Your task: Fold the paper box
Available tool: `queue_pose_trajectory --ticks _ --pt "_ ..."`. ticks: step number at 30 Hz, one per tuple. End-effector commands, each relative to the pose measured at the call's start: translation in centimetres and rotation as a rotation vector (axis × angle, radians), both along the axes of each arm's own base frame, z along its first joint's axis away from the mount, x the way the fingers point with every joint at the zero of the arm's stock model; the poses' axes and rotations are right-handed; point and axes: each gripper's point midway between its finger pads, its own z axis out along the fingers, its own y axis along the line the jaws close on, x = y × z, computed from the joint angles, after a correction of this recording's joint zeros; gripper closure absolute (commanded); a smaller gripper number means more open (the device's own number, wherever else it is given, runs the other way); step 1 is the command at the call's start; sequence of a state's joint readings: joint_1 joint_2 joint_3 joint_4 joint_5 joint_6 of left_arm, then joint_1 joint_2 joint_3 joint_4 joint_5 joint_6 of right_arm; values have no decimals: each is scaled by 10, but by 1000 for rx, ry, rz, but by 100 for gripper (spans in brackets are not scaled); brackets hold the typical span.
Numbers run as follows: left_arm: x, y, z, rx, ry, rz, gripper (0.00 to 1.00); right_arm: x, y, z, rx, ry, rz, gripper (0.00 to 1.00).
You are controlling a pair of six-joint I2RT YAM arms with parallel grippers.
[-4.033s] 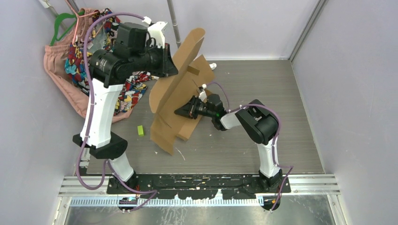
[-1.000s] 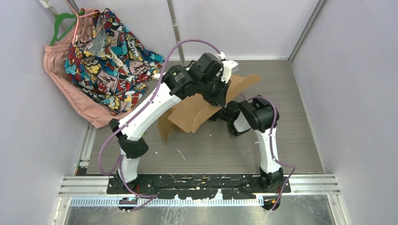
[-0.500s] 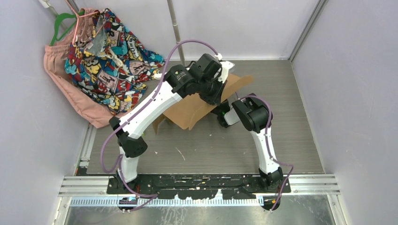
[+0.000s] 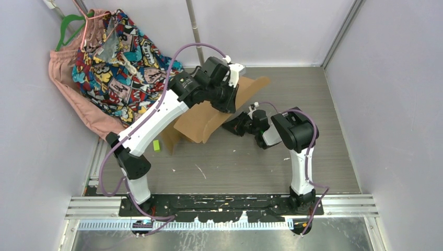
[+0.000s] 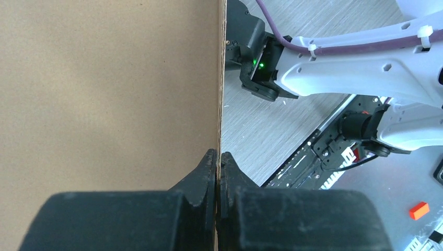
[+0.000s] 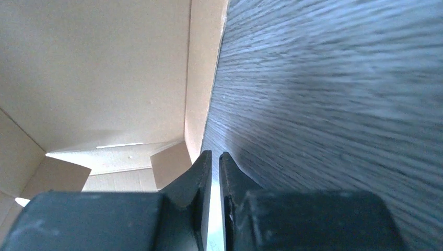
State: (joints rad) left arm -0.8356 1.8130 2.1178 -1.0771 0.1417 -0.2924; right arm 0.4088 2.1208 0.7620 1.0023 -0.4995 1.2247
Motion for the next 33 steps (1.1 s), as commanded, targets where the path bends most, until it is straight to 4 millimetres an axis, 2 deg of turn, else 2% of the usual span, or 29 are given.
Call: queue_pose_trajectory --ticks 1,4,8,11,14,18,22,28,33 --pt "-9 -8 26 -96 -14 -23 98 8 -14 27 -6 -99 -5 83" --pt "-12 -9 28 -100 -15 -29 98 12 -24 34 3 -109 -20 83" --pt "-17 -12 28 -103 -11 -41 98 24 -53 46 9 -126 -80 82" --pt "-20 -15 27 -104 -3 -51 98 44 -86 57 41 -134 -149 78" --pt "-24 -16 27 -107 5 -58 98 71 -115 77 115 -160 -218 76" --pt "-29 -17 28 -115 16 -68 98 110 -139 103 179 -200 -276 67" --pt "-32 -16 26 -121 27 -71 98 143 -149 118 186 -225 -307 61" --pt "-40 -18 25 -138 48 -87 98 185 -152 114 182 -210 -322 62" --pt "-43 -17 25 -146 52 -97 98 208 -147 107 183 -195 -305 64"
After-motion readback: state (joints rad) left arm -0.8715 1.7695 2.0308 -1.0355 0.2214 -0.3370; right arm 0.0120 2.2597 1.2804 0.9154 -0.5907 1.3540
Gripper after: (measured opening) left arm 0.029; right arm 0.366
